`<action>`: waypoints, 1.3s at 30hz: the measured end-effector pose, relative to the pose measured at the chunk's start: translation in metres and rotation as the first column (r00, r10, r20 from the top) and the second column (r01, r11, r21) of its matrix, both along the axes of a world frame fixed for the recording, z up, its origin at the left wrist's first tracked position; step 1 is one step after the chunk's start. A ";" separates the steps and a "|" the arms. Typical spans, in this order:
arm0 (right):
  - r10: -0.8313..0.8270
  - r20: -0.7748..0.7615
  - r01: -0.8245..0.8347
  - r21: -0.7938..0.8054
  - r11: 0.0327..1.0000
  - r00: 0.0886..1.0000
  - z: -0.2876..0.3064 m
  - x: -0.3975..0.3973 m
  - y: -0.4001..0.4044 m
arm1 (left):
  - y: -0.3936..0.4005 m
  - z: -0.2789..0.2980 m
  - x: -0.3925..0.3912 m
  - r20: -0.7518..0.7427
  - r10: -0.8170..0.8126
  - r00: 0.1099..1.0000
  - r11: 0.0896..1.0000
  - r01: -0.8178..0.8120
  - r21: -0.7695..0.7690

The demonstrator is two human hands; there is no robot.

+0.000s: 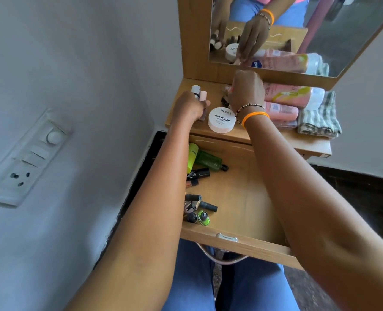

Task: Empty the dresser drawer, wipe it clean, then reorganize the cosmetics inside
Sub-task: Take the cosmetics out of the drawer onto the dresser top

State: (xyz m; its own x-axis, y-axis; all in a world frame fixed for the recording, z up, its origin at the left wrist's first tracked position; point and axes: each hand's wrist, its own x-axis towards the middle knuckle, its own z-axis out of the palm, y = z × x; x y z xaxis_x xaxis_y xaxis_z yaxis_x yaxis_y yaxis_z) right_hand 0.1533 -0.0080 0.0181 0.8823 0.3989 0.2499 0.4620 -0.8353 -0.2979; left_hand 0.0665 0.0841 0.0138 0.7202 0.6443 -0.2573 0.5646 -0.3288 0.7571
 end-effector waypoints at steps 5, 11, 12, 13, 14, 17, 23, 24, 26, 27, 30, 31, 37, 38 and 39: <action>0.015 -0.003 -0.015 0.006 1.000 1.000 -0.010 0.006 0.001 | -0.002 0.002 0.016 -0.033 0.001 0.999 1.000 -0.001 0.001; 0.048 -0.055 -0.046 0.029 0.999 0.997 -0.008 0.007 -0.003 | -0.002 -0.003 0.015 0.055 0.024 0.998 0.999 -0.023 -0.026; 0.051 -0.061 -0.048 0.036 0.998 0.997 -0.007 0.006 -0.003 | -0.003 -0.004 0.015 0.058 0.026 0.998 1.000 -0.025 -0.019; 0.054 -0.070 -0.051 0.044 0.998 0.996 -0.006 0.006 -0.004 | -0.004 -0.005 0.014 0.057 0.022 0.998 1.000 -0.022 0.001; 0.059 -0.083 -0.054 0.050 0.997 0.995 -0.005 0.006 -0.003 | -0.005 -0.005 0.012 0.053 0.013 0.999 0.999 -0.015 0.029; 0.064 -0.114 -0.057 0.063 0.996 0.991 -0.003 0.008 -0.002 | -0.007 -0.008 0.010 0.059 0.022 0.998 0.997 -0.026 0.076; 0.103 -0.216 -0.092 0.061 0.994 0.971 0.007 0.008 -0.006 | -0.006 -0.012 0.002 0.090 0.059 0.994 0.995 -0.066 0.081; 0.105 -0.215 -0.094 0.061 0.994 0.971 0.008 0.007 -0.008 | -0.006 -0.013 0.001 0.105 0.065 0.992 0.994 -0.074 0.077; 0.107 -0.205 -0.096 0.062 0.993 0.973 0.010 0.003 -0.010 | -0.006 -0.012 -0.002 0.127 0.077 0.989 0.994 -0.087 0.069; 0.111 -0.197 -0.100 0.066 0.993 0.974 0.011 0.001 -0.011 | -0.006 -0.012 -0.003 0.128 0.080 0.989 0.994 -0.088 0.061; 0.129 -0.165 -0.111 0.114 0.987 0.978 0.011 -0.006 -0.014 | -0.009 -0.011 -0.007 0.143 0.070 0.987 0.996 -0.076 0.036; 0.134 -0.147 -0.113 0.141 0.984 0.980 0.010 -0.008 -0.015 | -0.011 -0.011 -0.009 0.149 0.061 0.987 0.997 -0.067 0.033; 0.191 -0.033 -0.177 0.245 0.953 0.981 0.002 -0.048 -0.030 | -0.019 -0.017 -0.032 0.227 0.077 0.971 0.994 -0.093 0.062; 0.224 -0.017 -0.213 0.249 0.945 0.974 -0.001 -0.060 -0.034 | -0.019 -0.021 -0.040 0.242 0.100 0.965 0.991 -0.118 0.062; 0.255 -0.031 -0.240 0.247 0.939 0.966 -0.006 -0.071 -0.038 | -0.020 -0.024 -0.050 0.253 0.117 0.960 0.991 -0.131 0.041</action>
State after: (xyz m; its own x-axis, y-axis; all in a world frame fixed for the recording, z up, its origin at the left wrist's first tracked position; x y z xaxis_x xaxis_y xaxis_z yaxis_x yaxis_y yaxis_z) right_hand 0.0819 -0.0465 0.0118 0.7801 0.5419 0.3128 0.6193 -0.5975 -0.5093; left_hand 0.0164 0.0637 -0.0104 0.6705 0.7408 -0.0398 0.3989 -0.3147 0.8613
